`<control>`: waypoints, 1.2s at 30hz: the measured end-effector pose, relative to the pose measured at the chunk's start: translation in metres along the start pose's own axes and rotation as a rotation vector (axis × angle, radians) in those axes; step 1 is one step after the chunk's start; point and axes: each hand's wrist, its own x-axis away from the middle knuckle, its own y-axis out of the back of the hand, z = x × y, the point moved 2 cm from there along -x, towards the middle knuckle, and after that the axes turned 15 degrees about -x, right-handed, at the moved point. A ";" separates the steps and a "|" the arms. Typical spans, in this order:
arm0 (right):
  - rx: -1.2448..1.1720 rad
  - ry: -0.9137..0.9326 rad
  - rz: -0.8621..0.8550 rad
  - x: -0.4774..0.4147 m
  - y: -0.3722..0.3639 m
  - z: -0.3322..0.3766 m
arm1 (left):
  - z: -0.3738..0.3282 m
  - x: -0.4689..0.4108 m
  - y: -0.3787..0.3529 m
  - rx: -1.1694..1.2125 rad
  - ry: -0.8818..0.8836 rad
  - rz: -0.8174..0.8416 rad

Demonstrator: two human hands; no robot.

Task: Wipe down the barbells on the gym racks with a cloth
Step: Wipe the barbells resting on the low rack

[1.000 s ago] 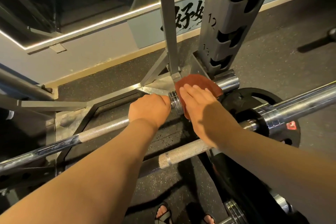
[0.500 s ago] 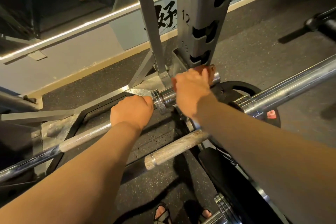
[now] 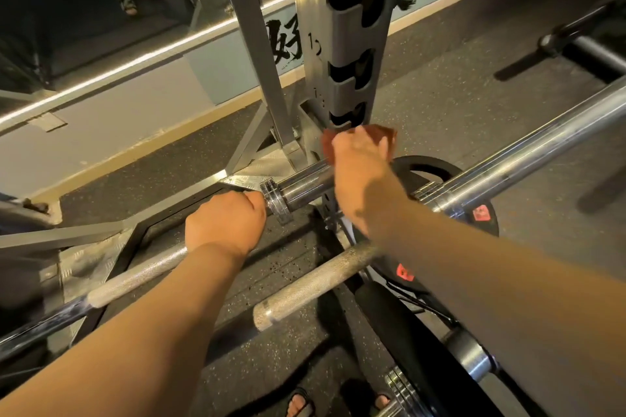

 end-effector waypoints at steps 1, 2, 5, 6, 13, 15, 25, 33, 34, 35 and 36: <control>-0.004 0.069 0.013 0.011 -0.010 0.011 | 0.000 0.000 0.001 -0.002 0.000 -0.001; -0.019 0.150 0.055 0.021 -0.018 0.018 | 0.000 0.000 0.000 -0.007 -0.001 -0.002; -0.034 0.281 0.208 0.029 -0.023 0.016 | 0.000 0.000 0.001 -0.017 -0.006 0.005; -0.035 0.268 0.224 0.027 -0.014 0.012 | -0.001 0.001 0.002 -0.013 -0.012 0.010; -0.234 -0.061 -0.099 0.008 0.009 -0.005 | -0.002 0.004 0.005 0.004 0.007 -0.009; -0.348 -0.066 -0.174 0.022 -0.015 0.012 | -0.002 0.004 0.005 -0.006 0.014 -0.010; -0.598 -0.080 -0.067 0.023 -0.034 0.024 | -0.002 0.001 0.000 -0.029 0.042 -0.007; -0.560 -0.019 -0.050 0.027 -0.046 0.026 | -0.002 -0.002 -0.003 -0.089 -0.018 -0.007; -0.605 0.011 -0.018 0.034 -0.052 0.036 | -0.001 -0.002 -0.004 -0.081 -0.003 0.002; -0.669 0.030 0.015 0.041 -0.057 0.045 | -0.001 -0.003 -0.004 -0.067 0.015 0.016; -0.737 0.037 0.035 0.048 -0.060 0.051 | -0.001 -0.004 -0.005 -0.047 0.032 0.029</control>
